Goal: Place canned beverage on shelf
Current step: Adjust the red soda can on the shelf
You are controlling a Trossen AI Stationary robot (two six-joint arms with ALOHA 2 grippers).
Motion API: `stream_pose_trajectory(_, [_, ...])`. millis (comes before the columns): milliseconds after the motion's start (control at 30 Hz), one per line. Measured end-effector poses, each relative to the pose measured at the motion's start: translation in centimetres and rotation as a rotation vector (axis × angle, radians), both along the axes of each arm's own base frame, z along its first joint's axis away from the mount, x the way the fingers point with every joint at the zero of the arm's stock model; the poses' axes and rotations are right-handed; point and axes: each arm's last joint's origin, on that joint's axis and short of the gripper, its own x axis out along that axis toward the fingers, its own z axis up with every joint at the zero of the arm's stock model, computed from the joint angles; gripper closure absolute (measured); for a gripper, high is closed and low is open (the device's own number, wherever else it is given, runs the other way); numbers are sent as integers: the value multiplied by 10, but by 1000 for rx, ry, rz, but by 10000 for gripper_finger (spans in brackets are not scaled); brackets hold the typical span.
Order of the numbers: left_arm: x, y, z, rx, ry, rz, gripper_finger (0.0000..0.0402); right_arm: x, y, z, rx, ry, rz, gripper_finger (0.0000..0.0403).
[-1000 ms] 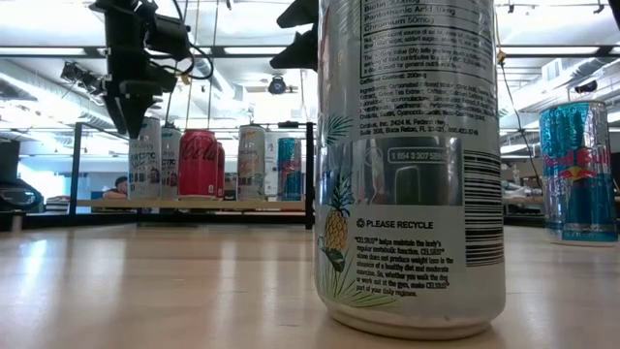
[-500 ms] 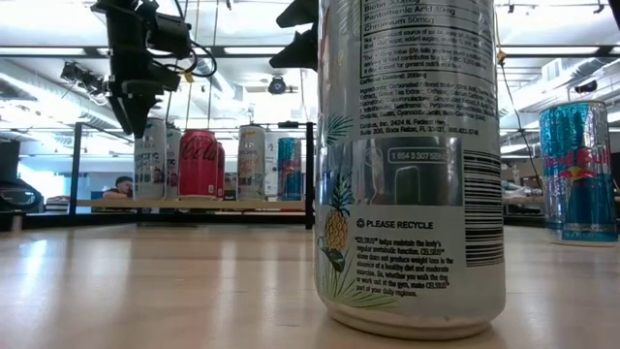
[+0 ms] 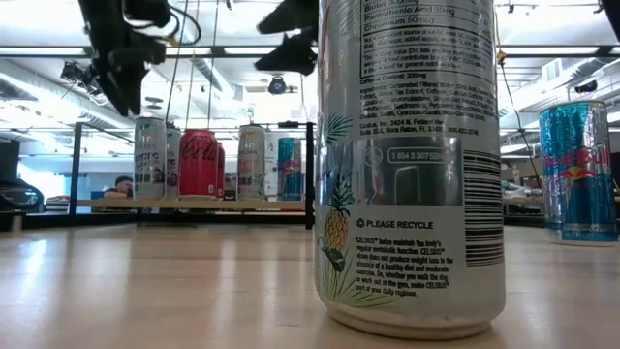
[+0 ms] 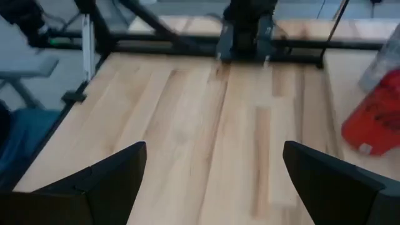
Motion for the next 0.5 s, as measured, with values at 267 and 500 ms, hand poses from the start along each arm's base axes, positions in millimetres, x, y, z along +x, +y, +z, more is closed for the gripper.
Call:
stream_pose_trajectory(267, [9, -19, 13, 10, -202, -212, 88, 30, -6, -20, -13, -132, -27, 18])
stream_pose_trajectory(500, [17, -30, 18, 4, -290, -335, 88, 54, -20, -49, -7, -220, -62, 18])
